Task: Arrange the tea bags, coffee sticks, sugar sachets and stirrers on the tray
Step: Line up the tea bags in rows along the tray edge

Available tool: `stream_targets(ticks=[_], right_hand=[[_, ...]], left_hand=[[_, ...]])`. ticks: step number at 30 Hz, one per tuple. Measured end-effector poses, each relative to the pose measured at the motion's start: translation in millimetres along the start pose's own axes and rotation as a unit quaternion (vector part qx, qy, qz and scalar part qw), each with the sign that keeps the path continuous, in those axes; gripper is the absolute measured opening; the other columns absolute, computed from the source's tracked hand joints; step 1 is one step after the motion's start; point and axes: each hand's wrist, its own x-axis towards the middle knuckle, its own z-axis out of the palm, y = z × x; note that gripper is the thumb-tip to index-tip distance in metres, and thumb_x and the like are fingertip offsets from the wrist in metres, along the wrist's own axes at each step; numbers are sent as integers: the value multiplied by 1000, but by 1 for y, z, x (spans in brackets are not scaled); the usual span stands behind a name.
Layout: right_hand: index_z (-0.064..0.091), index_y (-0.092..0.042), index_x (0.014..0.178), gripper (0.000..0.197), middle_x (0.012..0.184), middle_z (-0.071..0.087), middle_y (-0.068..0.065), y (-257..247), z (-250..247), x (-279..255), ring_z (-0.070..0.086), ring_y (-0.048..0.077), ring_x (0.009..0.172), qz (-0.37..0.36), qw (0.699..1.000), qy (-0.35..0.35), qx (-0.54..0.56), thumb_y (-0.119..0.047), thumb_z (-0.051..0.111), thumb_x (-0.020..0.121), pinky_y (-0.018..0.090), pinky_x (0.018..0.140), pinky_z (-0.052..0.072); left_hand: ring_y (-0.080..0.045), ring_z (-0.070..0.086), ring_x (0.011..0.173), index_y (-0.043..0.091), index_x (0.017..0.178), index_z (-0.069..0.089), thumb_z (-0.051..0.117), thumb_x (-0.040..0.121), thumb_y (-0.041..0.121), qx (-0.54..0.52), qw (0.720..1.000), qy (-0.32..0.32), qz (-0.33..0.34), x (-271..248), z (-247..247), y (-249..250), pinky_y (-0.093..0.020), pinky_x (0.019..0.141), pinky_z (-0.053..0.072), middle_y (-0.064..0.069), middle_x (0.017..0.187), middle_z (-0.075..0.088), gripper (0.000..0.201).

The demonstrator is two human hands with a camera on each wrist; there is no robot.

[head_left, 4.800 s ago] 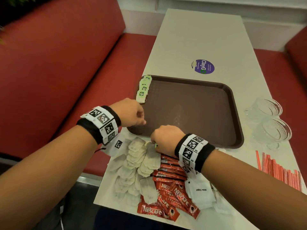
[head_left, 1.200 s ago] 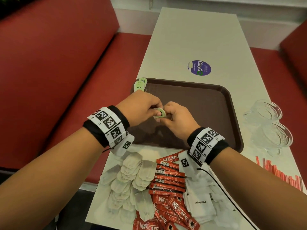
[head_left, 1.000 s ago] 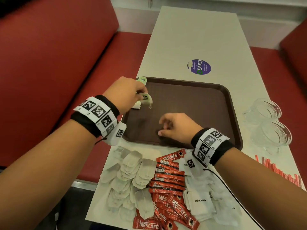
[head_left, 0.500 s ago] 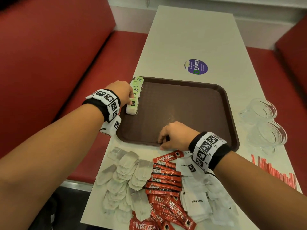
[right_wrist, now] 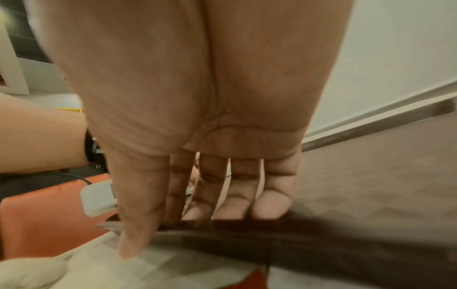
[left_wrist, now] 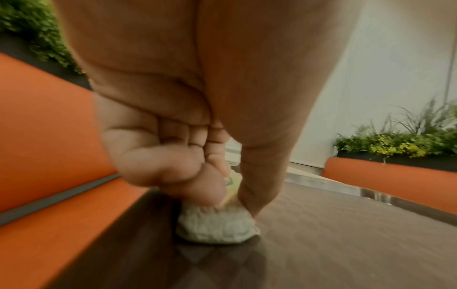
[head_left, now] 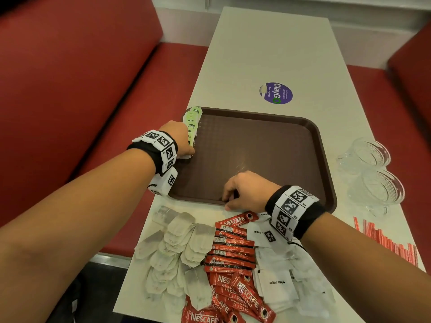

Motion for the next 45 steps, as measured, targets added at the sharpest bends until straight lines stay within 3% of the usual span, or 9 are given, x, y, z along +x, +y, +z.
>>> stream_targets(ticks=[8, 12, 17, 20, 25, 31, 35, 40, 45], right_hand=[[66, -24, 113, 28, 96, 62, -9, -17, 3, -13, 60, 14, 88, 11, 998, 9, -60, -40, 69, 90, 29, 75, 49], [61, -26, 124, 43, 112, 55, -4, -37, 14, -25, 54, 17, 104, -29, 996, 41, -77, -45, 70, 86, 33, 85, 47], [61, -38, 126, 54, 126, 51, -8, -62, 35, -35, 41, 16, 114, -94, 989, -19, -108, -51, 78, 77, 38, 94, 42], [63, -41, 124, 53, 128, 53, -11, -67, 42, -37, 42, 16, 114, -97, 986, -38, -128, -51, 80, 75, 40, 94, 41], [73, -37, 111, 31, 125, 64, -15, -62, 41, -38, 51, 16, 111, -92, 990, -20, -102, -42, 78, 81, 41, 98, 45], [79, -28, 101, 18, 126, 68, -14, -54, 37, -39, 64, 13, 107, -78, 996, -7, -51, -32, 76, 84, 33, 95, 50], [75, -30, 99, 15, 102, 72, -11, -51, 36, -42, 64, 11, 91, -68, 996, 60, -12, -39, 69, 88, 34, 83, 53], [65, -12, 89, 13, 78, 66, 4, -51, 29, -49, 59, 20, 71, -62, 986, 140, 63, -24, 60, 87, 40, 69, 53], [43, -18, 82, 16, 72, 56, 2, -48, 25, -48, 47, 18, 60, -49, 971, 180, 146, -11, 53, 90, 33, 57, 41]], left_hand=[[-13, 61, 78, 26, 85, 63, 66, 85, 52, -69, 994, 29, 82, -64, -16, -5, -30, 66, 47, 6, 80, 65, 26], [-2, 61, 79, 33, 92, 72, 66, 88, 34, -86, 977, -59, 186, -127, -2, -14, -23, 73, 50, 16, 85, 67, 7], [16, 45, 70, 34, 113, 71, 64, 88, 19, -48, 958, -109, 260, -167, 34, -29, -1, 63, 31, 22, 102, 60, 29], [16, 43, 73, 29, 123, 66, 61, 84, 11, -56, 951, -120, 279, -177, 46, -35, 1, 65, 31, 24, 97, 49, 44], [4, 46, 90, 29, 128, 62, 70, 80, 20, -60, 948, -116, 289, -180, 55, -39, -5, 76, 35, 15, 125, 54, 50], [-1, 59, 92, 40, 119, 68, 65, 90, 30, -85, 962, -77, 249, -180, 61, -42, -26, 89, 50, 17, 114, 67, 31], [0, 62, 98, 39, 110, 72, 62, 93, 33, -140, 965, -11, 221, -183, 60, -42, -29, 91, 50, 20, 107, 69, 20], [-2, 58, 75, 33, 103, 74, 66, 93, 31, -213, 951, 71, 211, -191, 44, -30, -22, 71, 47, 14, 86, 69, 13], [-10, 57, 63, 34, 97, 73, 66, 93, 33, -252, 941, 90, 206, -192, 31, -21, -29, 63, 49, 6, 69, 66, 8]])
